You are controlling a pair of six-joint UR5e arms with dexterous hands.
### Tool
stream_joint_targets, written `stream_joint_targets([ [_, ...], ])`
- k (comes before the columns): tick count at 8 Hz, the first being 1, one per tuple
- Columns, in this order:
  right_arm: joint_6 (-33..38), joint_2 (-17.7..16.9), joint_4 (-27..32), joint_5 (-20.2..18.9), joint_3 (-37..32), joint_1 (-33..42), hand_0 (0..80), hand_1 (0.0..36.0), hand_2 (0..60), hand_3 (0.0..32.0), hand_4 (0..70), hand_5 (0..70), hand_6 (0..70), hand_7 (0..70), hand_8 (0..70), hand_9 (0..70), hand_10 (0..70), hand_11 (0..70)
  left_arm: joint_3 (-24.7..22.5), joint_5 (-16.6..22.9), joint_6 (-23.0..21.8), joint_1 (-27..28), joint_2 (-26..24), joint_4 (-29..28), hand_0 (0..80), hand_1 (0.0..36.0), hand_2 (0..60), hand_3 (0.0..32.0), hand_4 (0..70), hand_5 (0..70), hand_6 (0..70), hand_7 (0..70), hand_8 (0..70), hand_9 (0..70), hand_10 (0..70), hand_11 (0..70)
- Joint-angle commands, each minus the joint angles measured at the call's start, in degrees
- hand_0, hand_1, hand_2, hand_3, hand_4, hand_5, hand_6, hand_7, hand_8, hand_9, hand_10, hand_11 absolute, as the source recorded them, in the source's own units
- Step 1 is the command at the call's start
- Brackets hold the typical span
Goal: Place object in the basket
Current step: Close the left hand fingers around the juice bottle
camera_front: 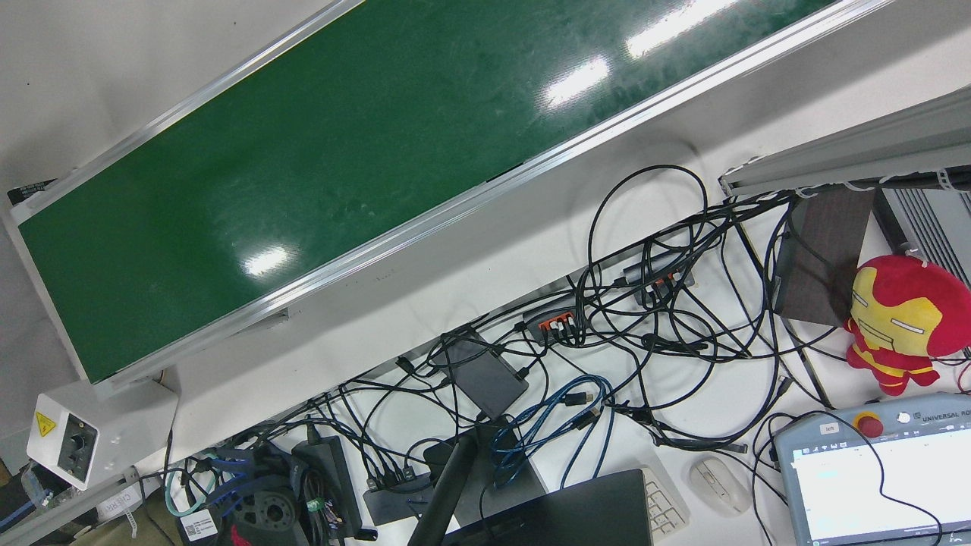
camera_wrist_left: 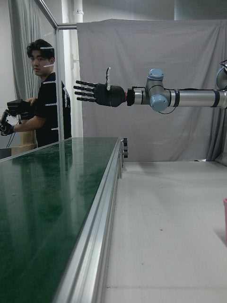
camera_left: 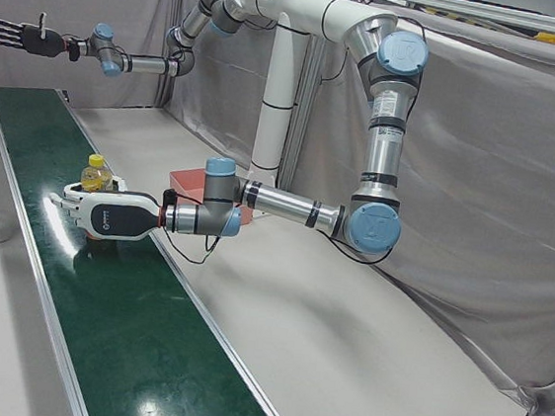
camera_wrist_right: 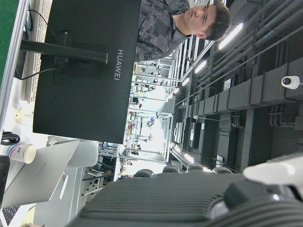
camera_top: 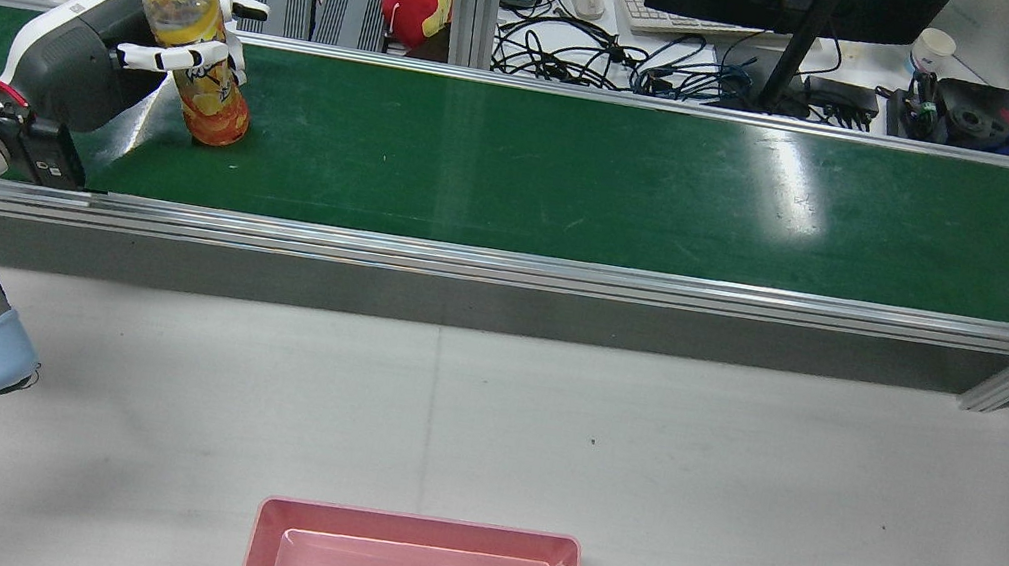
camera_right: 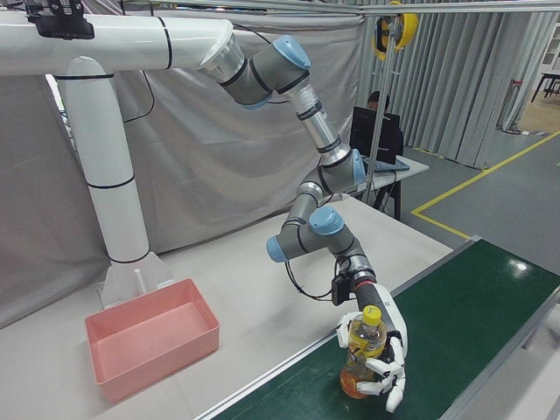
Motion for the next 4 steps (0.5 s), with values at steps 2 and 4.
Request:
stream_joint_targets([
  [2, 0.0, 0.0, 0.0, -0.05, 0.09, 0.0, 0.0, 0.0, 0.0, 0.0, 0.0, 0.0, 0.0, 0.0, 0.0, 0.0, 0.0, 0.0, -3.76, 0.38, -0.67, 0.33, -0.3, 1.55, 61.8, 36.0, 60.0, 0.0, 69.9, 70.0, 70.0, 70.0, 70.0, 70.0, 69.0, 70.0],
  [4, 0.0, 0.0, 0.0, 0.04, 0.09, 0.0, 0.0, 0.0, 0.0, 0.0, 0.0, 0.0, 0.0, 0.0, 0.0, 0.0, 0.0, 0.0, -12.61, 0.82, -0.23, 1.98, 0.14, 7.07, 69.6, 36.0, 60.0, 0.0, 70.0, 70.0, 70.0, 70.0, 70.0, 70.0, 70.0, 70.0],
])
